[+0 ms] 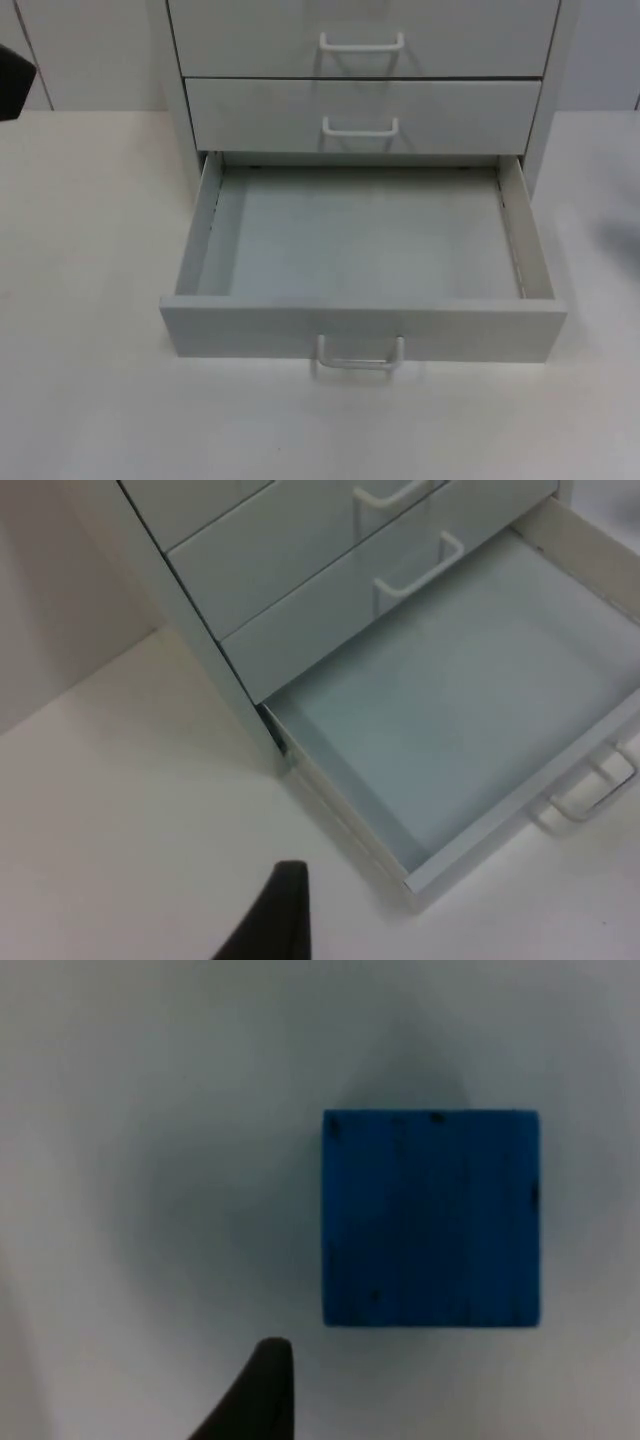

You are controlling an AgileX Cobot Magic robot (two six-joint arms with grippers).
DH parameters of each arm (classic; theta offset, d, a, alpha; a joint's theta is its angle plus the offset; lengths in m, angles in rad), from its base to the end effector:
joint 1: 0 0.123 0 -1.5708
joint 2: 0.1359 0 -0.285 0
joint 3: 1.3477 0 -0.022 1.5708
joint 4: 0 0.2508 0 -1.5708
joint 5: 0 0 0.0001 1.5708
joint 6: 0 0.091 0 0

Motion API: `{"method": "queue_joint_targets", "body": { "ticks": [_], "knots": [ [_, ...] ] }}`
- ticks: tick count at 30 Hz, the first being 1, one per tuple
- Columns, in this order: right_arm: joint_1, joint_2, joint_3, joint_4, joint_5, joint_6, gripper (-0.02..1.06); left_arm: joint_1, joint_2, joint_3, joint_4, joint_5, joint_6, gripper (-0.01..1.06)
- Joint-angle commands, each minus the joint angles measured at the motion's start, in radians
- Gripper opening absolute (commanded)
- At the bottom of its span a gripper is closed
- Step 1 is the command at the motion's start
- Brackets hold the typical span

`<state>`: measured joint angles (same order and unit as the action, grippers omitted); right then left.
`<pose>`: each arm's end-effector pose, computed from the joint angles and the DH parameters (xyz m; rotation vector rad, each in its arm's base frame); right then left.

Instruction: Open the drawer with the left hand, place the block into the drawer with the right hand, then close the drawer with the left hand.

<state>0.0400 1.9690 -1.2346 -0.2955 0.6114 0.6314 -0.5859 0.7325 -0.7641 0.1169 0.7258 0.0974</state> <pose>0.3880 0.0003 0.1498 0.5185 2.7301 -0.1297 0.1180 -0.0698 0.3405 0.7769 2.0325 -0.1448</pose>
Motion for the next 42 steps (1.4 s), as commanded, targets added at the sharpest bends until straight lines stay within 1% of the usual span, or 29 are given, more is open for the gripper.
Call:
{"method": "queue_joint_targets", "body": {
  "ticks": [1,2,4,5,6,9,13,16,19,20,21,23,25,26,27,29,30,31,32,34,36,38,41,42],
  "knots": [
    [0.004,0.026,-0.007,-0.020,-0.042,0.020,1.05,0.006,-0.005,0.003,0.003,-0.005,-0.009,1.05],
    [0.004,0.040,-0.009,-0.029,-0.056,0.025,1.05,0.006,-0.005,0.003,0.003,-0.005,-0.009,1.05],
    [0.004,0.062,-0.015,-0.079,-0.068,0.079,1.05,0.006,-0.005,0.003,0.003,-0.005,-0.009,1.05],
    [0.004,0.062,-0.015,-0.079,-0.068,0.079,1.05,0.006,-0.005,0.003,0.003,-0.005,-0.009,1.05],
    [0.004,0.070,-0.017,-0.096,-0.083,0.105,1.05,0.006,-0.005,0.003,0.003,-0.005,-0.009,1.05],
    [0.004,0.086,-0.017,-0.118,-0.126,0.140,1.05,0.006,-0.005,0.003,0.003,-0.005,-0.009,1.05],
    [0.004,0.096,-0.019,-0.121,-0.160,0.150,1.05,0.006,-0.005,0.003,0.003,-0.005,-0.009,1.05],
    [0.004,0.105,-0.019,-0.121,-0.162,0.156,1.05,0.006,-0.005,0.003,0.003,-0.005,-0.009,1.05],
    [0.004,0.110,-0.019,-0.121,-0.169,0.165,1.01,0.006,-0.005,0.003,0.003,-0.003,-0.009,1.05],
    [0.004,0.110,-0.019,-0.121,-0.176,0.165,0.94,0.006,-0.005,0.003,0.003,-0.003,-0.009,1.05],
    [0.004,0.110,-0.019,-0.121,-0.176,0.165,0.94,0.006,-0.005,0.003,0.003,-0.003,-0.009,1.05],
    [0.004,0.110,-0.019,-0.121,-0.178,0.172,0.78,0.006,-0.005,0.003,0.003,-0.003,-0.009,1.05],
    [0.004,0.110,-0.019,-0.121,-0.178,0.172,0.57,0.006,-0.005,0.003,0.003,-0.003,-0.009,1.05],
    [0.004,0.110,-0.019,-0.121,-0.178,0.172,0.57,0.006,-0.005,0.003,0.003,-0.003,-0.009,1.05],
    [0.004,0.110,-0.019,-0.121,-0.178,0.172,0.46,0.006,-0.005,0.003,0.003,-0.003,-0.009,1.05],
    [0.004,0.101,-0.019,-0.121,-0.178,0.170,0.20,0.006,-0.005,0.003,0.003,-0.001,-0.009,1.05],
    [0.004,0.101,-0.019,-0.121,-0.178,0.170,0.20,0.006,-0.005,0.003,0.003,-0.001,-0.009,1.05],
    [0.004,0.093,-0.019,-0.121,-0.178,0.165,0.07,0.006,-0.005,0.003,0.003,-0.001,-0.009,1.05],
    [0.004,0.078,-0.019,-0.121,-0.175,0.157,0.00,0.006,-0.005,0.003,0.003,-0.001,-0.009,1.05],
    [0.004,0.027,-0.019,-0.123,-0.152,0.118,0.00,0.006,-0.005,0.003,0.003,-0.001,-0.009,1.05],
    [0.004,0.013,-0.019,-0.123,-0.144,0.109,0.00,0.006,-0.005,0.003,0.003,-0.001,-0.009,1.05],
    [0.006,-0.071,-0.019,-0.119,-0.071,0.069,0.00,0.006,-0.005,0.003,0.003,-0.001,-0.009,1.05],
    [0.031,-0.178,-0.019,-0.119,0.034,-0.020,0.00,0.006,-0.005,0.003,0.003,-0.001,-0.009,1.05],
    [0.031,-0.178,-0.019,-0.119,0.034,-0.020,0.00,0.006,-0.005,0.003,0.003,-0.001,-0.009,1.05]
  ]
}}
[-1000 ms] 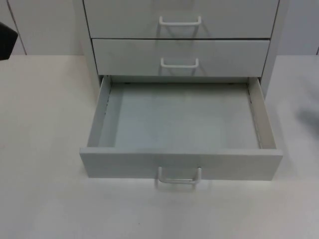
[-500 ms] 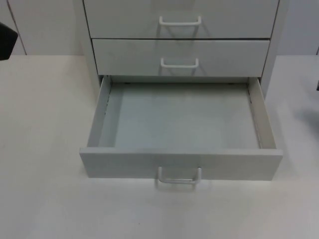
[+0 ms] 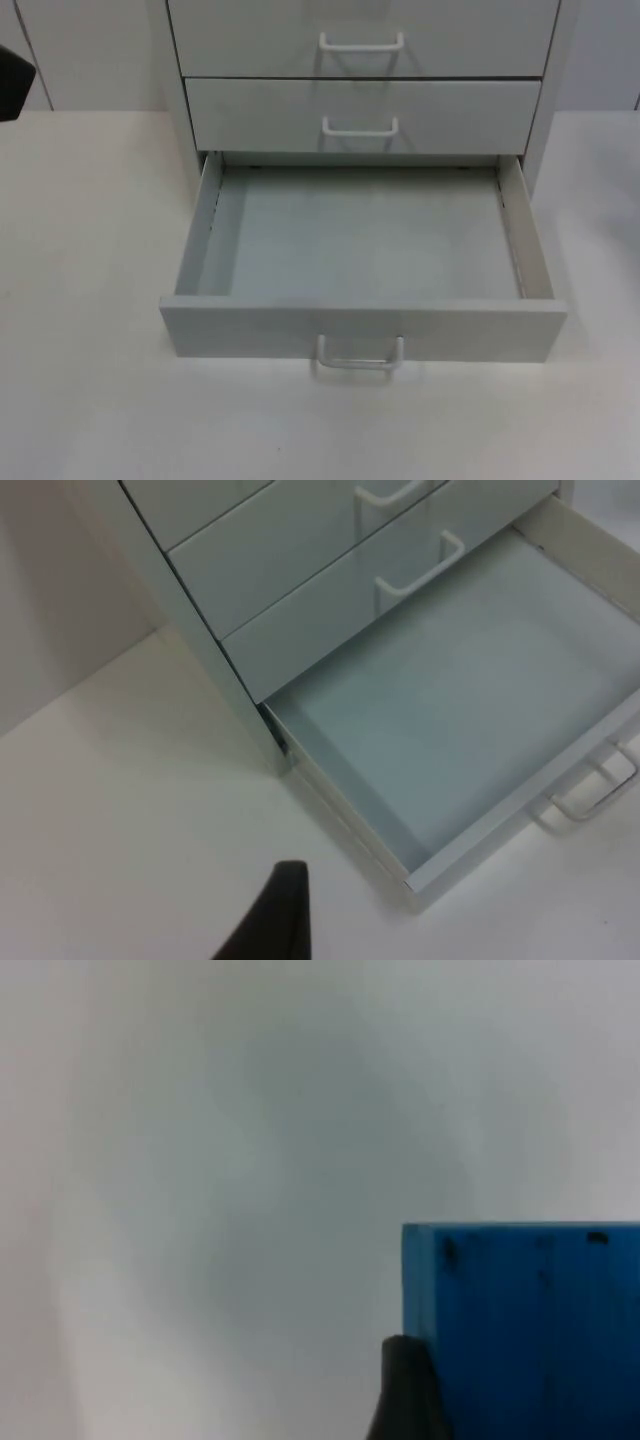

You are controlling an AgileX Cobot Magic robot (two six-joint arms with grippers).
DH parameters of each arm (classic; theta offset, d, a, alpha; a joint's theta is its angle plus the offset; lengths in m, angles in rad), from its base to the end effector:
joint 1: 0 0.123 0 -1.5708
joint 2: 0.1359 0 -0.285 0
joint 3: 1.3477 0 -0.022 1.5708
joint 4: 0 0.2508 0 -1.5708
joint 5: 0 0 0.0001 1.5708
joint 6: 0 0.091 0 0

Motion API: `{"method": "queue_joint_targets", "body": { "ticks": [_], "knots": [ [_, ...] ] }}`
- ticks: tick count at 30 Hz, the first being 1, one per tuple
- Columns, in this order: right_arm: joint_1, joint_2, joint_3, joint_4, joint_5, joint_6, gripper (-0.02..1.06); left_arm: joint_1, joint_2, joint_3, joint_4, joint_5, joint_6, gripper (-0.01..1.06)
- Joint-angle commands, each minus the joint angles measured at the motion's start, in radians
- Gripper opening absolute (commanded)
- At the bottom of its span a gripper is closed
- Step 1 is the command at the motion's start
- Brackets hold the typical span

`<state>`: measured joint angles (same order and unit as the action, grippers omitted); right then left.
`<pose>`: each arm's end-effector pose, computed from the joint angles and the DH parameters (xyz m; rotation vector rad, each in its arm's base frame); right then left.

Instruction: Open the drawer with the left hand, place the block into the drawer with the right hand, then close the drawer with the left hand.

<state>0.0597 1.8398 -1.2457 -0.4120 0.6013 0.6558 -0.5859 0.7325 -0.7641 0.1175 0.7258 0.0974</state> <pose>0.3854 0.0023 0.2047 0.4008 2.5724 -0.1708 0.1180 -0.0698 0.3405 0.7771 2.0324 -0.1442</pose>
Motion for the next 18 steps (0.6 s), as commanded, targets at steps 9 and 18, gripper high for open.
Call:
{"method": "queue_joint_targets", "body": {
  "ticks": [9,18],
  "knots": [
    [0.123,-0.221,-0.008,-0.002,0.110,-0.076,0.00,0.006,-0.005,0.003,0.002,-0.001,-0.009,1.05],
    [0.305,-0.227,-0.008,-0.001,0.108,-0.070,0.00,0.006,-0.005,0.003,0.002,-0.001,-0.005,1.05]
  ]
}}
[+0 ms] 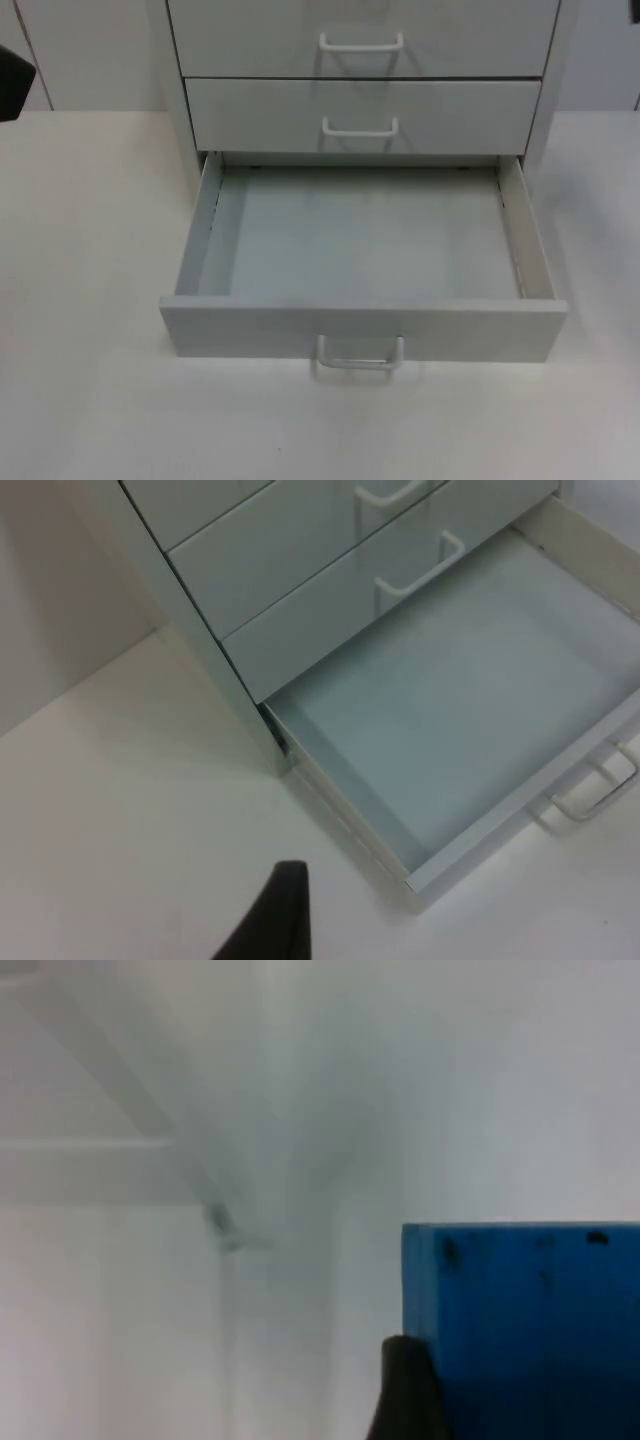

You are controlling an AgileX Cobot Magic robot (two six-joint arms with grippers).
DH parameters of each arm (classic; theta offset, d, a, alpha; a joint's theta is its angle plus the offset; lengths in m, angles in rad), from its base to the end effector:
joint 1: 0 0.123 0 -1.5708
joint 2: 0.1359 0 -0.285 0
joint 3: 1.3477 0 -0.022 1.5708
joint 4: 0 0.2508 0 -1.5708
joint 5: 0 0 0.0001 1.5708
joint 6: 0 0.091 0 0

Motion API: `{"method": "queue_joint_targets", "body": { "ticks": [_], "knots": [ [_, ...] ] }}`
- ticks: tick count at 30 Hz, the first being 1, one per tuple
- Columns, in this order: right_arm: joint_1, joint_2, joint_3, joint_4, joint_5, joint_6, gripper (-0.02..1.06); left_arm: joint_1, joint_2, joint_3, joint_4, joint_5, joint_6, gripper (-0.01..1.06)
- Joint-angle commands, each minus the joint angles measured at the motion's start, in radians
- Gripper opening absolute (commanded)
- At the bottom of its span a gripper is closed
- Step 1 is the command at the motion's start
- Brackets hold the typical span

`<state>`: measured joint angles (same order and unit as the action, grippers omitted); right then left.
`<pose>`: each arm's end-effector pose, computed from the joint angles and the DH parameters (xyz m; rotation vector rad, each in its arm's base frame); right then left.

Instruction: Open the drawer with the left hand, place the block into the drawer with the right hand, then close the drawer with the left hand.

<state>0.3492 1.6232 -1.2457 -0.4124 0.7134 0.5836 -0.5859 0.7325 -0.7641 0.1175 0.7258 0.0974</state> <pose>0.3372 0.0974 0.2802 -0.0013 2.4848 -0.0800 0.1180 -0.0698 0.3405 0.7771 2.0324 -0.1442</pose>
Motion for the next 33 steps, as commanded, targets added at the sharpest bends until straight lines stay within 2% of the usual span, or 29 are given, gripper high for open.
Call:
{"method": "queue_joint_targets", "body": {
  "ticks": [1,2,4,8,13,21,33],
  "knots": [
    [0.049,-0.011,-0.008,0.000,-0.012,0.005,0.00,0.006,-0.005,0.003,0.002,-0.001,-0.005,1.05],
    [0.095,-0.011,-0.008,0.000,-0.032,0.009,0.00,0.006,-0.005,0.003,0.002,-0.001,-0.005,1.05],
    [0.111,-0.011,-0.008,0.000,-0.040,0.012,0.00,0.006,-0.005,0.003,0.002,-0.001,-0.005,1.05],
    [0.228,0.006,-0.008,0.000,-0.128,0.051,0.00,0.006,-0.005,0.003,0.002,-0.001,-0.005,1.05],
    [0.280,0.067,-0.008,0.006,-0.176,0.062,0.00,0.006,-0.005,0.003,0.006,-0.001,-0.006,1.05],
    [0.303,0.186,-0.008,0.042,-0.279,0.062,0.00,0.006,-0.005,0.003,0.006,-0.005,-0.006,1.05],
    [0.303,0.429,-0.008,0.026,-0.460,0.062,0.00,0.006,-0.005,0.003,0.006,-0.005,-0.006,1.05]
  ]
}}
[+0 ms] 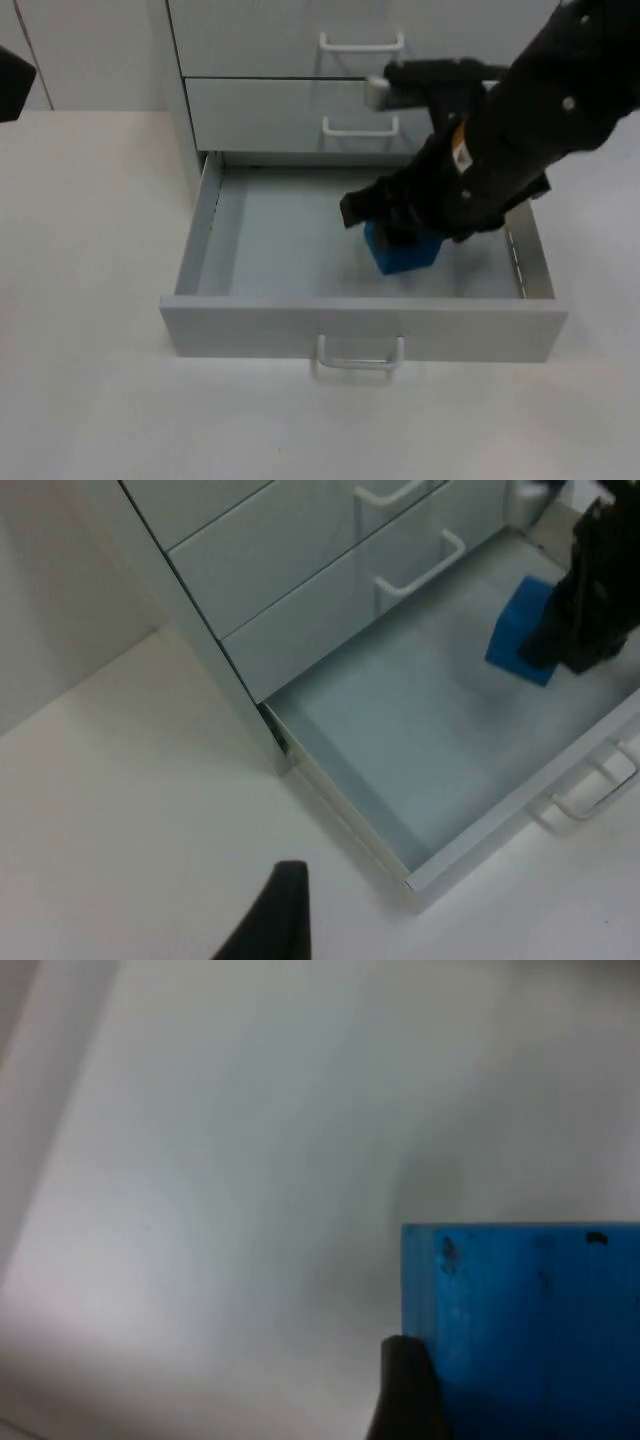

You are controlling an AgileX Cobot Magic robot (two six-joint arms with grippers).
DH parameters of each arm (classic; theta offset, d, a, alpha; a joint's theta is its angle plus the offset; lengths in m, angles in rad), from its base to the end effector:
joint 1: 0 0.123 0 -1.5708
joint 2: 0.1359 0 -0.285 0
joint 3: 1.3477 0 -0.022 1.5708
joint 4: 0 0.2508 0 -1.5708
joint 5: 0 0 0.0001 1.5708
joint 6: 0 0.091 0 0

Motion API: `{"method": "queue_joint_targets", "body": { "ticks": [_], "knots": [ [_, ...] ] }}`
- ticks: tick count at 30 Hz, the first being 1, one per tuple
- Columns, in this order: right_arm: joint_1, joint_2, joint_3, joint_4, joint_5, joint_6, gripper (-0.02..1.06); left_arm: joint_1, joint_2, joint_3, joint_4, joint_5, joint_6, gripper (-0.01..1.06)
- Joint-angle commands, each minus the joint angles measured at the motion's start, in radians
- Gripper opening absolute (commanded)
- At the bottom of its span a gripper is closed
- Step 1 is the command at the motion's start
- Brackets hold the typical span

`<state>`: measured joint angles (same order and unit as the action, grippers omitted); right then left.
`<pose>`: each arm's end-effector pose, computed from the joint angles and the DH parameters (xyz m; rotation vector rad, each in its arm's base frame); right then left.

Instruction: Open the drawer with the left hand, place the block into the drawer with the right hand, then close the drawer with the left hand.

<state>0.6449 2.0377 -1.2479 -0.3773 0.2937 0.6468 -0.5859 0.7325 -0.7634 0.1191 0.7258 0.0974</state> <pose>0.3397 0.2433 0.1375 -0.4171 2.5208 0.2282 0.1181 -0.0697 0.3403 0.7780 2.0325 -0.1422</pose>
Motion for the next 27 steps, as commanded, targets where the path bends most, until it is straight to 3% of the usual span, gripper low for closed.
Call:
{"method": "queue_joint_targets", "body": {
  "ticks": [1,9,11,14,15,20,21,22,27],
  "knots": [
    [0.007,0.029,-0.006,-0.010,-0.058,-0.001,0.00,0.006,-0.005,0.002,0.004,-0.005,-0.006,1.05],
    [0.007,0.101,-0.008,-0.010,-0.081,0.004,0.01,0.006,-0.005,0.002,0.004,-0.005,-0.006,1.05],
    [0.007,0.109,-0.008,-0.010,-0.074,0.019,0.08,0.006,-0.005,0.002,0.004,-0.005,-0.006,1.05],
    [0.007,0.109,-0.008,-0.010,-0.069,0.019,0.34,0.006,-0.005,0.002,0.004,-0.005,-0.006,1.05],
    [0.007,0.109,-0.008,-0.010,-0.069,0.019,0.34,0.006,-0.005,0.002,0.004,-0.005,-0.006,1.05],
    [0.007,0.109,-0.027,-0.010,-0.061,0.019,0.98,0.006,-0.005,0.002,0.004,-0.005,-0.006,1.05],
    [0.007,0.109,-0.027,-0.010,-0.061,0.019,0.98,0.006,-0.005,0.002,0.004,-0.005,-0.006,1.05],
    [0.007,0.105,-0.037,-0.010,-0.045,0.019,1.06,0.006,-0.005,0.002,0.004,-0.005,-0.006,1.05],
    [0.007,0.030,-0.047,-0.010,-0.010,0.006,1.05,0.006,-0.005,0.002,0.001,-0.005,-0.006,1.05]
  ]
}}
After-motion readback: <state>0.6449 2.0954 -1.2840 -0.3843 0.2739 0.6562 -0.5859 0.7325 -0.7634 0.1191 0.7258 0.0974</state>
